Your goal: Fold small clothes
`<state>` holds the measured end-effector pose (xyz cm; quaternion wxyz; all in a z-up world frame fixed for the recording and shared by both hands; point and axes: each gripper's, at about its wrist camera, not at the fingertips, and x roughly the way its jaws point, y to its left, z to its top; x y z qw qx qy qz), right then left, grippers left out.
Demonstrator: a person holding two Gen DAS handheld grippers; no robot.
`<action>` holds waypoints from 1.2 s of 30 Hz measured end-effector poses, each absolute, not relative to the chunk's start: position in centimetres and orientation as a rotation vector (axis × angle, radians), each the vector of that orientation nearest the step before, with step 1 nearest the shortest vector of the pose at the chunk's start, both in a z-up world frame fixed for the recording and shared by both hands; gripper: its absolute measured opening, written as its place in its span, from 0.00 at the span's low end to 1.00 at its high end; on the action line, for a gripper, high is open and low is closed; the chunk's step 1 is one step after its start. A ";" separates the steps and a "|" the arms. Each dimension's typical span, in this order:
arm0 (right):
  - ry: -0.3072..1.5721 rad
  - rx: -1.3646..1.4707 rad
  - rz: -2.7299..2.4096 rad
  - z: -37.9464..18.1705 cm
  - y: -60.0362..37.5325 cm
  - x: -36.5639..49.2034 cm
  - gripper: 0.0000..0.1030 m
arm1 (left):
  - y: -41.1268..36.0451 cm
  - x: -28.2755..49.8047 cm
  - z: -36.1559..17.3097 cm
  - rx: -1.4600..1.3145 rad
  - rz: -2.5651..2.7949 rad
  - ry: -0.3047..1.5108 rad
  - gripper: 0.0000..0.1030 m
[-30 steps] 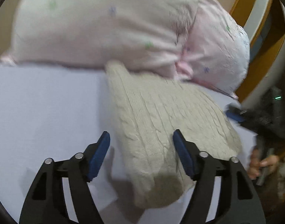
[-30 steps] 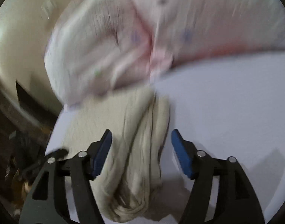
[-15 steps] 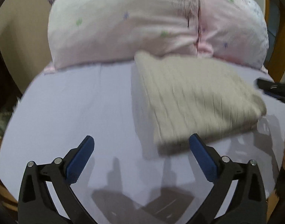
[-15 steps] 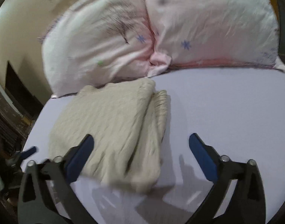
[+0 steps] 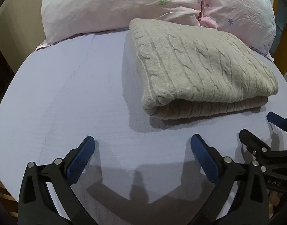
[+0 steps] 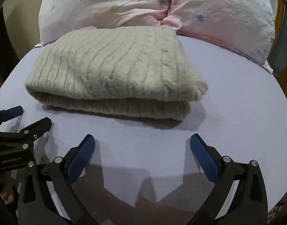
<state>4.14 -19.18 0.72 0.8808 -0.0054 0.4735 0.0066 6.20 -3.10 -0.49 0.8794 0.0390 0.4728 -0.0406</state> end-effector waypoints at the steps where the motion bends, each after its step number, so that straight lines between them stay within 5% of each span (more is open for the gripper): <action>1: 0.990 -0.004 0.007 0.7 -19.2 4.1 0.98 | -3.2 6.1 -0.5 0.080 -0.085 0.984 0.99; 36: 1.016 0.031 -0.052 0.7 -19.5 3.6 0.98 | -3.1 6.0 -0.5 0.073 -0.073 1.014 0.99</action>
